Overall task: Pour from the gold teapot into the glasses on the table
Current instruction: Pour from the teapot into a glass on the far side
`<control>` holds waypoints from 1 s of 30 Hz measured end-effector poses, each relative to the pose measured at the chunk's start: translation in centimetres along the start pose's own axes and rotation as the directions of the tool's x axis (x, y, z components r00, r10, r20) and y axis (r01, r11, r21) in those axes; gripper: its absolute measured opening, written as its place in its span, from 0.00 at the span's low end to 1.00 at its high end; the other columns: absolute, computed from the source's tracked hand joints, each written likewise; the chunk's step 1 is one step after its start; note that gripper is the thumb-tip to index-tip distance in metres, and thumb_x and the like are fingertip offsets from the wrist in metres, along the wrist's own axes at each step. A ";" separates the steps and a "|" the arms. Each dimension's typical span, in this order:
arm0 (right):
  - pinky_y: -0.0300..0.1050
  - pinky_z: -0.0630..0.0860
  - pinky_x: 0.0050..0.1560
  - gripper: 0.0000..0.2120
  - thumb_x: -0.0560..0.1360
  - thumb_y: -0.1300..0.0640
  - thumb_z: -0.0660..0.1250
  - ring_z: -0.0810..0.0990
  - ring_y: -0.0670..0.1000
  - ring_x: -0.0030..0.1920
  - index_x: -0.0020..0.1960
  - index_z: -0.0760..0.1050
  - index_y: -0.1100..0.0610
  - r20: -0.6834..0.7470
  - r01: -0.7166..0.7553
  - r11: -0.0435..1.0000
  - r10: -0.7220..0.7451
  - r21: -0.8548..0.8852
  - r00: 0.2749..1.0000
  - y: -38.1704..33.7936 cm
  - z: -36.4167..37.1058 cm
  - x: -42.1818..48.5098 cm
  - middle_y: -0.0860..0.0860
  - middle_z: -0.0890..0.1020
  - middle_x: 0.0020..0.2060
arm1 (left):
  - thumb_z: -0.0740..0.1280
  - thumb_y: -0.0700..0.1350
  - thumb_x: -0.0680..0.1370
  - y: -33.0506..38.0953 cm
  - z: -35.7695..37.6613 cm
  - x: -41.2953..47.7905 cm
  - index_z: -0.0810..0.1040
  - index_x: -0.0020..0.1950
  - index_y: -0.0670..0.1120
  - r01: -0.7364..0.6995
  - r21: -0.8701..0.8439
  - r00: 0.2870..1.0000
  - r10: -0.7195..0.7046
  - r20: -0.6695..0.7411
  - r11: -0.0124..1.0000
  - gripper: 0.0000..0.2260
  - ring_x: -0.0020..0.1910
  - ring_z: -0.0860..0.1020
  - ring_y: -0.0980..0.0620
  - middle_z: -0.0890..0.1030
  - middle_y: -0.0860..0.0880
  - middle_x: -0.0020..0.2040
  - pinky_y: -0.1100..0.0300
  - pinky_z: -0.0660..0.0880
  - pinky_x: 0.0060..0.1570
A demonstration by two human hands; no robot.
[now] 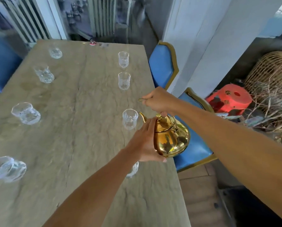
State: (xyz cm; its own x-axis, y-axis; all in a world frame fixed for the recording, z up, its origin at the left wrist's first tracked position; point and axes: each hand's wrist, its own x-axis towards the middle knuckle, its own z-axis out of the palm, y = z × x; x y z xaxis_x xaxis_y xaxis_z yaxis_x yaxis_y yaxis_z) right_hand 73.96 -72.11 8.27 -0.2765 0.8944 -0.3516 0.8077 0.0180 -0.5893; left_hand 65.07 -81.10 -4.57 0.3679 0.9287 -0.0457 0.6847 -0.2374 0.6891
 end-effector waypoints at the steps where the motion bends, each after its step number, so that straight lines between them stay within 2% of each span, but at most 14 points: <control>1: 0.33 0.58 0.18 0.18 0.81 0.62 0.60 0.59 0.42 0.17 0.67 0.73 0.69 0.008 -0.004 1.000 0.004 -0.002 1.000 0.0 0.2 0.5 0.51 0.63 0.27 | 0.86 0.62 0.55 -0.1 0.0 0.0 0.44 0.79 0.58 0.012 -0.006 1.000 -0.012 0.002 1.000 0.65 0.73 0.68 0.47 0.60 0.52 0.77 0.47 0.71 0.70; 5: 0.35 0.60 0.21 0.17 0.80 0.63 0.60 0.64 0.47 0.25 0.66 0.75 0.67 0.047 -0.032 0.998 0.035 -0.052 0.998 -0.6 0.8 2.4 0.52 0.68 0.30 | 0.85 0.62 0.55 -0.4 -0.1 0.3 0.45 0.81 0.55 0.062 -0.062 0.998 -0.062 0.001 0.996 0.67 0.74 0.67 0.49 0.61 0.53 0.77 0.44 0.70 0.72; 10: 0.35 0.63 0.19 0.17 0.81 0.57 0.62 0.67 0.49 0.25 0.66 0.75 0.63 0.082 -0.072 0.994 0.080 -0.088 0.993 -1.6 1.1 3.7 0.54 0.70 0.30 | 0.85 0.62 0.55 -0.9 -0.4 0.7 0.43 0.81 0.57 0.101 -0.094 0.995 -0.099 0.024 0.990 0.68 0.74 0.67 0.49 0.61 0.54 0.77 0.45 0.71 0.71; 12: 0.36 0.63 0.20 0.12 0.81 0.57 0.62 0.67 0.50 0.25 0.60 0.77 0.63 0.098 -0.080 0.988 0.093 -0.129 0.991 -2.1 1.2 4.2 0.54 0.70 0.31 | 0.85 0.62 0.55 -1.1 -0.6 0.9 0.43 0.81 0.58 0.110 -0.106 0.994 -0.108 0.028 0.988 0.67 0.75 0.67 0.49 0.62 0.54 0.78 0.45 0.71 0.71; 14: 0.36 0.63 0.20 0.07 0.81 0.59 0.61 0.67 0.50 0.25 0.47 0.74 0.62 0.103 -0.090 0.983 0.107 -0.158 0.989 -2.4 1.4 4.6 0.54 0.69 0.30 | 0.86 0.61 0.56 -1.3 -0.9 0.9 0.43 0.81 0.58 0.115 -0.113 0.993 -0.111 0.037 0.987 0.66 0.75 0.67 0.49 0.62 0.53 0.78 0.45 0.70 0.72; 16: 0.37 0.63 0.21 0.09 0.80 0.60 0.62 0.67 0.50 0.25 0.42 0.70 0.60 0.106 -0.092 0.978 0.113 -0.185 0.988 -2.7 1.6 4.9 0.54 0.68 0.30 | 0.86 0.60 0.57 -1.4 -1.1 0.8 0.43 0.80 0.59 0.118 -0.129 0.992 -0.112 0.052 0.985 0.66 0.75 0.67 0.49 0.62 0.54 0.78 0.46 0.70 0.72; 20: 0.39 0.65 0.23 0.09 0.80 0.60 0.61 0.68 0.50 0.25 0.41 0.69 0.59 0.112 -0.101 0.968 0.130 -0.229 0.985 -3.3 1.8 5.1 0.54 0.69 0.29 | 0.86 0.61 0.55 -1.7 -1.4 1.0 0.46 0.80 0.58 0.124 -0.140 0.991 -0.115 0.072 0.982 0.66 0.73 0.69 0.49 0.64 0.54 0.77 0.43 0.71 0.71; 22: 0.39 0.65 0.24 0.05 0.80 0.61 0.61 0.67 0.50 0.25 0.48 0.72 0.61 0.114 -0.113 0.965 0.143 -0.236 0.983 -3.7 1.8 5.2 0.54 0.69 0.29 | 0.86 0.61 0.55 -1.8 -1.6 1.1 0.47 0.80 0.59 0.119 -0.145 0.991 -0.109 0.075 0.982 0.64 0.73 0.69 0.49 0.65 0.54 0.76 0.43 0.72 0.70; 24: 0.40 0.66 0.25 0.06 0.80 0.60 0.61 0.68 0.51 0.26 0.52 0.74 0.63 0.116 -0.125 0.961 0.158 -0.247 0.981 -3.9 1.9 5.4 0.55 0.69 0.29 | 0.86 0.61 0.55 -2.0 -1.8 1.1 0.47 0.80 0.59 0.118 -0.145 0.991 -0.107 0.082 0.982 0.64 0.73 0.69 0.48 0.65 0.53 0.76 0.44 0.71 0.71; 30: 0.41 0.68 0.27 0.07 0.79 0.61 0.61 0.69 0.51 0.26 0.44 0.73 0.63 0.126 -0.125 0.939 0.173 -0.321 0.977 -4.4 2.2 6.1 0.55 0.70 0.28 | 0.86 0.62 0.55 -2.2 -2.2 1.2 0.45 0.81 0.58 0.131 -0.153 0.988 -0.117 0.098 0.979 0.66 0.75 0.67 0.49 0.63 0.54 0.77 0.44 0.70 0.72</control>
State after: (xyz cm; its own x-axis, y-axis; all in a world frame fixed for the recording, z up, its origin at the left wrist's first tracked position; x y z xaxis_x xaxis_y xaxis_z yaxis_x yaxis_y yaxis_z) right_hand 67.59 -67.74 7.17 -0.1958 0.8202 -0.5375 0.9599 0.0483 -0.2760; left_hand 62.62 -78.82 -4.61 0.3453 0.9176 -0.1970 0.6224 -0.0668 0.7798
